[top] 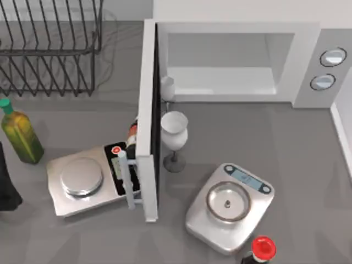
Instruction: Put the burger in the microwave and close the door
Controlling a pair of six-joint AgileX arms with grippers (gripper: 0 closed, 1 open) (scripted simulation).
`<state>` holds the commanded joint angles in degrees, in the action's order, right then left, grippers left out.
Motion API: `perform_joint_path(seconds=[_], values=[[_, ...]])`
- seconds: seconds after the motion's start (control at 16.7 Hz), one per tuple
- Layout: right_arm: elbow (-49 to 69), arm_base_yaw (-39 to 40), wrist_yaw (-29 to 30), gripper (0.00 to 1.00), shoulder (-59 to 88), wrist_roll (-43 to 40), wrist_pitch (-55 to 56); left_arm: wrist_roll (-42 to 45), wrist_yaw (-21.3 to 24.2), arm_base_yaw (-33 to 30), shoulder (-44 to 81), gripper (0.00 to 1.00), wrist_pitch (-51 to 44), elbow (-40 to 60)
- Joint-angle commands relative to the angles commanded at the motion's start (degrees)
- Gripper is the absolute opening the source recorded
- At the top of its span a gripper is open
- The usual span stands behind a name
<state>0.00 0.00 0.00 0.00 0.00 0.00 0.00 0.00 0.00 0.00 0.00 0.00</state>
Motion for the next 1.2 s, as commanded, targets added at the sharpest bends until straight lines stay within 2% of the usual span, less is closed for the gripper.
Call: perform_joint_path(seconds=[0.18, 0.36, 0.96, 1.2], values=[[0.59, 0.10, -0.04, 1.00, 0.73, -0.68, -0.70, 0.00, 0.00, 0.00, 0.00, 1.00, 0.00, 0.00], [4.66, 0.56, -0.08, 1.00, 6.26, -5.49, -5.66, 0.00, 0.00, 0.00, 0.00, 1.00, 0.00, 0.00], [28.51, 2.94, 0.27, 1.00, 52.70, -36.07, -39.29, 0.00, 0.00, 0.00, 0.00, 1.00, 0.00, 0.00], [36.86, 3.82, 0.28, 1.00, 67.04, -46.38, -50.38, 0.00, 0.00, 0.00, 0.00, 1.00, 0.00, 0.00]])
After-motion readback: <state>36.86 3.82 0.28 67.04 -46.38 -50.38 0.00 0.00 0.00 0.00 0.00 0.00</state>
